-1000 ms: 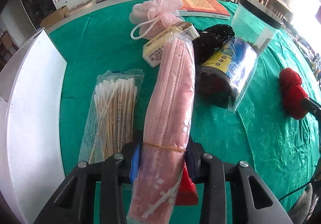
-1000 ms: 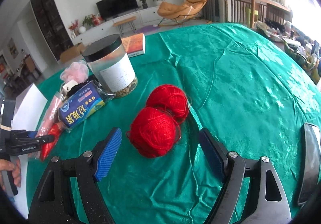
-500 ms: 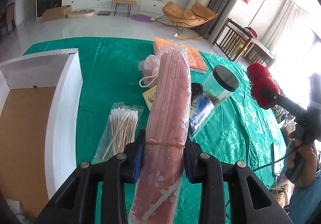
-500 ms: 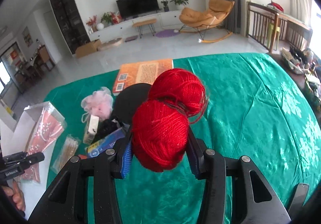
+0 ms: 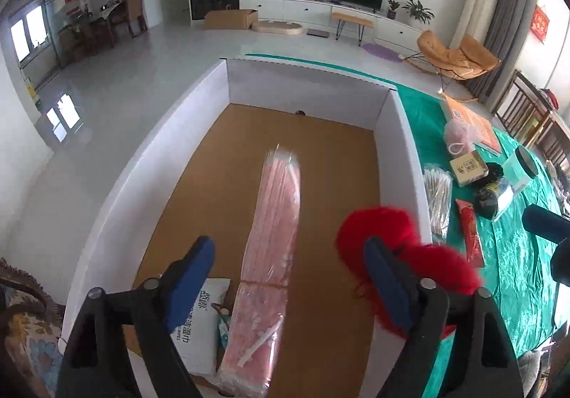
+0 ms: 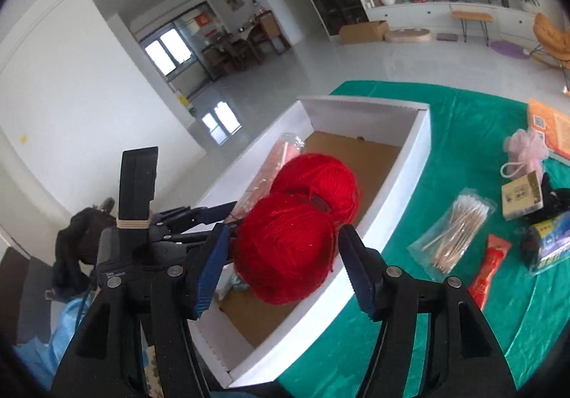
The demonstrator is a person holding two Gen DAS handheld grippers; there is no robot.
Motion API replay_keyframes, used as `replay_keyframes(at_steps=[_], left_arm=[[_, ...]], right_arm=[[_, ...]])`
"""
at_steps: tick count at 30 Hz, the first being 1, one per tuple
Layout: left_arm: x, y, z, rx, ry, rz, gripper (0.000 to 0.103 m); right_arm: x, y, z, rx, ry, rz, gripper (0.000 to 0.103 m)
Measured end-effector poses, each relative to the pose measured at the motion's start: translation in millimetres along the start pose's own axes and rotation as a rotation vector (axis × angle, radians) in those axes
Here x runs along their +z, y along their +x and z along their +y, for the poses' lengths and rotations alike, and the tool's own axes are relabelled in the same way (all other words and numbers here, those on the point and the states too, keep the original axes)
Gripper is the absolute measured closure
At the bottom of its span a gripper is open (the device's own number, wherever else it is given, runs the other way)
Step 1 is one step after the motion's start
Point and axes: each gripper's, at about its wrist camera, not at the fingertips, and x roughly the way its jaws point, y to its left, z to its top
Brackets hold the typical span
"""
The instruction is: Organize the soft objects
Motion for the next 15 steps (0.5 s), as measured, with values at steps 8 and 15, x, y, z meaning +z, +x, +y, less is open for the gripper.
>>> replay_keyframes(at_steps=[8,15], left_arm=[[-14.8,3.4,-57.0,-0.130,0.030,-0.058,0.010],[-61.7,3.8,-187.1,-0.350,0.264,0.021,0.007]], right_arm=[[-64.2,-31.3,-67.1,-0.311,0.002,-0.055,0.029],[-161.1,-68.1,-208.0,-0.819,0.177,-0.016,0.030]])
